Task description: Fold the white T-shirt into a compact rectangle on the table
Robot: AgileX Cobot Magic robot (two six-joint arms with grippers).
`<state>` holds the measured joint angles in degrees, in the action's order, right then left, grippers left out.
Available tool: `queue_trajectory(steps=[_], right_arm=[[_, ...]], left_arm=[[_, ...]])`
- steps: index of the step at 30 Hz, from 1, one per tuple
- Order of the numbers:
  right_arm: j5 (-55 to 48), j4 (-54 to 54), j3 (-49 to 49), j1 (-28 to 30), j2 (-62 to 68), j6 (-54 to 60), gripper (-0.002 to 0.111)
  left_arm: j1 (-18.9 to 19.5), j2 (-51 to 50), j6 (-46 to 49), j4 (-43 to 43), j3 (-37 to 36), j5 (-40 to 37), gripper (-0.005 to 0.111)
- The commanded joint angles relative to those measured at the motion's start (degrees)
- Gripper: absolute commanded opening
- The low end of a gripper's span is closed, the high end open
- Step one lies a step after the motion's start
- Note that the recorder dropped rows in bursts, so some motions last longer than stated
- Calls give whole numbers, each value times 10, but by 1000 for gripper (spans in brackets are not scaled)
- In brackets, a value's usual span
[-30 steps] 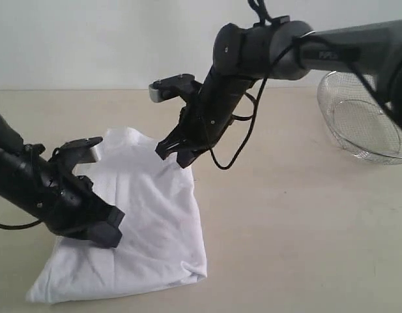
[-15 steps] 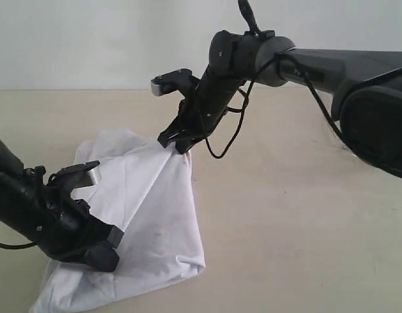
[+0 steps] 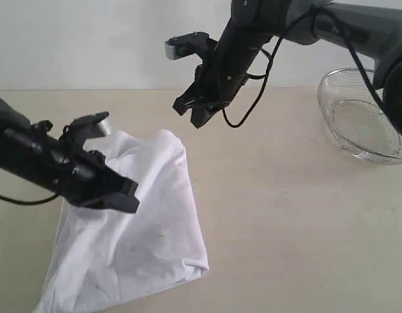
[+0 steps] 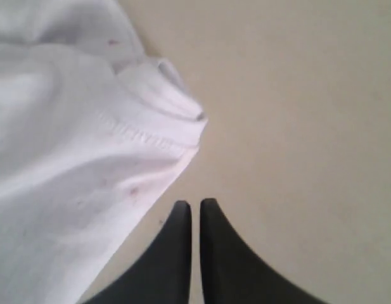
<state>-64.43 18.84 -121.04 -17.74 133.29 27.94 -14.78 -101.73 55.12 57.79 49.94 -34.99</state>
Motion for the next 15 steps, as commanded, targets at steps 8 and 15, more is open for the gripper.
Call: queue_trajectory(steps=[8,15], right_arm=[[-55,55,123,-35,-43,2,0],[-51,54,241,-84,-83,3,0]], left_arm=[[15,-77,4,-34,132,116,5],[45,-160,-8,-38,172,87,5]])
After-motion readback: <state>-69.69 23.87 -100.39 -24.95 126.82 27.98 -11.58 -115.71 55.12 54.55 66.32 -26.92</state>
